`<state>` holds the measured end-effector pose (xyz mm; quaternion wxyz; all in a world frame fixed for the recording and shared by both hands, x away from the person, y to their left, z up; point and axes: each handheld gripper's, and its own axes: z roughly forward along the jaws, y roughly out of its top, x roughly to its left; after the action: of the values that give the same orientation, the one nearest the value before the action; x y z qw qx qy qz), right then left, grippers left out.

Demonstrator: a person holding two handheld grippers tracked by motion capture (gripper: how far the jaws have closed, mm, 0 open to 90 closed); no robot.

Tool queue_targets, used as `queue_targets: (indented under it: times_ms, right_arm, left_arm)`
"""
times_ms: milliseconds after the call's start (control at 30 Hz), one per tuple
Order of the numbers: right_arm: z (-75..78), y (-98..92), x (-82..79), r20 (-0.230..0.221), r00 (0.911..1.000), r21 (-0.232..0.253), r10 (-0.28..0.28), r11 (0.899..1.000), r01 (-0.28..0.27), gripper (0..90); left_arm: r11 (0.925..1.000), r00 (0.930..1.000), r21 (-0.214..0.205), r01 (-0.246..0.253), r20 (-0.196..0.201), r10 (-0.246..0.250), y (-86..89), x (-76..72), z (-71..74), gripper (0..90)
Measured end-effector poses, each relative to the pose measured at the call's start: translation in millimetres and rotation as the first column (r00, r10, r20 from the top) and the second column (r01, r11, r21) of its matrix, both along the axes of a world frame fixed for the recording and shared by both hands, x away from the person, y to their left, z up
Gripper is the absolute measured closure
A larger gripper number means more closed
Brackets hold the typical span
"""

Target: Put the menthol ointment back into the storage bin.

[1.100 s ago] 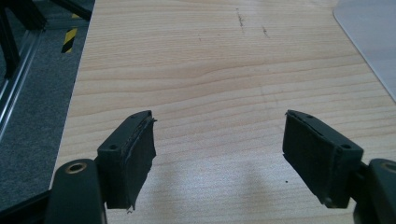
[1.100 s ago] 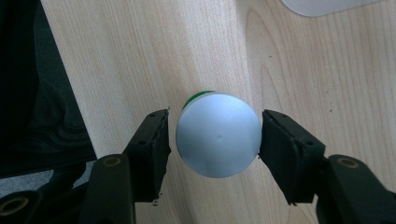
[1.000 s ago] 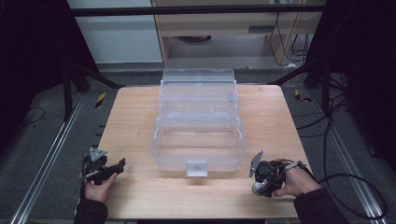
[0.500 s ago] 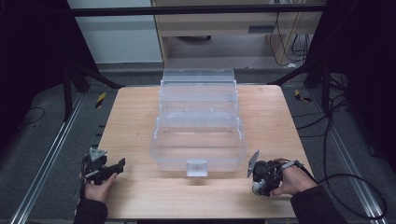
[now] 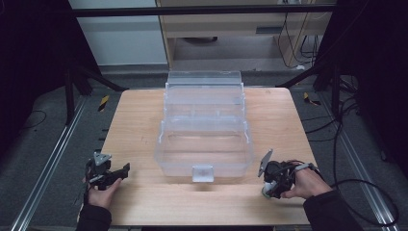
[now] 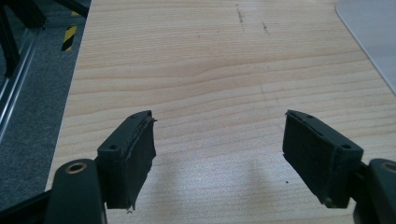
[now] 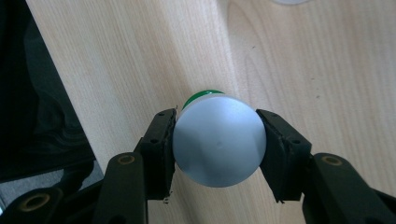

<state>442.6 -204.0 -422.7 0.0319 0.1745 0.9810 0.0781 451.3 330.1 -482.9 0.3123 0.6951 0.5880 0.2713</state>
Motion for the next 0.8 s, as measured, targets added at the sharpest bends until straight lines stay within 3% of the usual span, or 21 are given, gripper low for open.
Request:
queue_targets:
  times_ms: [300, 800]
  right_arm:
    - [27.0, -1.6, 2.6, 0.044, 0.9986, 0.067, -0.029, 0.997, 0.026, 50.2]
    - [70.5, 1.5, 11.4, 0.083, 0.9962, 0.097, -0.027, 0.995, 0.019, 50.1]
  left_arm:
    - [1.0, 1.0, 0.004, 0.006, -0.002, -0.006, -0.7, -0.8, -0.3, 24.6]
    - [0.9999, 0.9998, 0.004, 0.014, -0.01, -0.014, -1.5, 0.7, -1.1, 24.6]
